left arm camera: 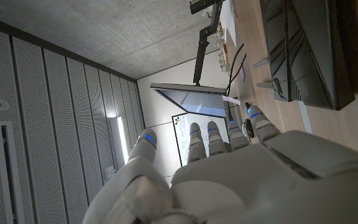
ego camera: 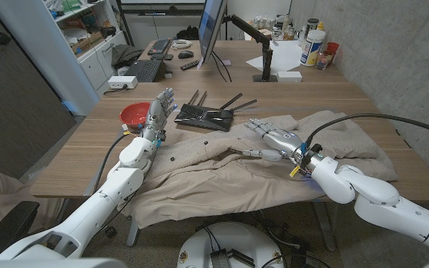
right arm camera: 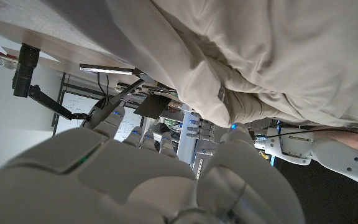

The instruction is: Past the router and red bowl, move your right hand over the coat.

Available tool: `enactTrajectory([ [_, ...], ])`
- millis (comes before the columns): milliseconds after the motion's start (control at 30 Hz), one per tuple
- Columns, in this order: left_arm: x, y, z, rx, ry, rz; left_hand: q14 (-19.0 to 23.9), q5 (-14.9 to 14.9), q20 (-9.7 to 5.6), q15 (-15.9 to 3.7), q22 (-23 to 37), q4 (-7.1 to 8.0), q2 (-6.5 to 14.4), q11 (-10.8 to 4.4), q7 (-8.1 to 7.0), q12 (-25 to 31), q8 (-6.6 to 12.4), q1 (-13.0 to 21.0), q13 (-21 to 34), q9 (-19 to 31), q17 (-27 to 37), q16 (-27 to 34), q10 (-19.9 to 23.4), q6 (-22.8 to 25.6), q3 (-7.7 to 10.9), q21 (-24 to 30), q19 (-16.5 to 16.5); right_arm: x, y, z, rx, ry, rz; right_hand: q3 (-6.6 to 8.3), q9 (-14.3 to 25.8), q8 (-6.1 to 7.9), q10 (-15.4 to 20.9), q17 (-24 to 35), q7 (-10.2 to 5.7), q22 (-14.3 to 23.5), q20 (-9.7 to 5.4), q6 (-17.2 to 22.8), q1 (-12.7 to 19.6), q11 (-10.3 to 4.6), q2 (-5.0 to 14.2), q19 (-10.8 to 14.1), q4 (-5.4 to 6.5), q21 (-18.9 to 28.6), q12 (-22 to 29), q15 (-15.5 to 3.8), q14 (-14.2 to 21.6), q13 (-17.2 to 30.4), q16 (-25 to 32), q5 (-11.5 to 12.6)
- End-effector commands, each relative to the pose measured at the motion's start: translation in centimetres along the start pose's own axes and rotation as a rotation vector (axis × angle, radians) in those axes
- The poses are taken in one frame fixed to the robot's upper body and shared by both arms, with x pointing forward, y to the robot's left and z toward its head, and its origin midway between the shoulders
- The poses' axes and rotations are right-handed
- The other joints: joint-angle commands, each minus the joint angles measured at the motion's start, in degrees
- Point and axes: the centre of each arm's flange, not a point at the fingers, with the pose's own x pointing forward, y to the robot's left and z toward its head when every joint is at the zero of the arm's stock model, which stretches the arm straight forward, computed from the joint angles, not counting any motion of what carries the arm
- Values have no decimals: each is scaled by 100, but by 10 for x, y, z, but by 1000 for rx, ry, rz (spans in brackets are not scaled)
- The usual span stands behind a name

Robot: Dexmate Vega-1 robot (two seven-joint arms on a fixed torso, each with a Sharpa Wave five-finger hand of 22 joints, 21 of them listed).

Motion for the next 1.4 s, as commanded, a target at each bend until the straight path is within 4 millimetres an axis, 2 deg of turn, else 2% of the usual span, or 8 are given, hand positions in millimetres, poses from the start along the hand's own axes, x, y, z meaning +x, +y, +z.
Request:
enactTrajectory([
  [33, -2, 2, 1, 1, -3, 7, -50, -4, 28, 12, 10, 4, -8, 26, -23, 26, 27, -29, 7, 17, 10, 17, -33, 28, 20, -29, 25, 1, 2, 2, -5, -9, -2, 11, 22, 49, -346, 2, 11, -2, 20, -20, 85, 40, 6, -46, -28, -29, -2, 18, -709, 12, -11, -13],
  [967, 3, 0, -2, 3, 8, 0, -57, -5, 26, 2, 11, 1, -14, 31, -26, 25, 25, -40, 6, 17, 9, 15, -40, 26, 20, -64, 42, 3, 6, 2, 2, -6, 2, -5, 23, 54, -400, 5, 22, 0, 2, -32, 84, 42, 13, -93, -45, -37, -15, 30, -797, 11, -33, -20],
  [1400, 2, -1, -2, 6, 9, 2, -51, -6, 18, 1, 12, 1, -16, 25, -16, 26, 28, -45, 6, 17, 9, 17, -38, 34, 20, -83, 48, 1, 7, 3, -5, -4, 15, -29, 26, -4, -422, 12, 42, 0, 0, -230, 43, 35, 18, -107, -32, -35, -18, 22, -805, 11, -23, -24],
])
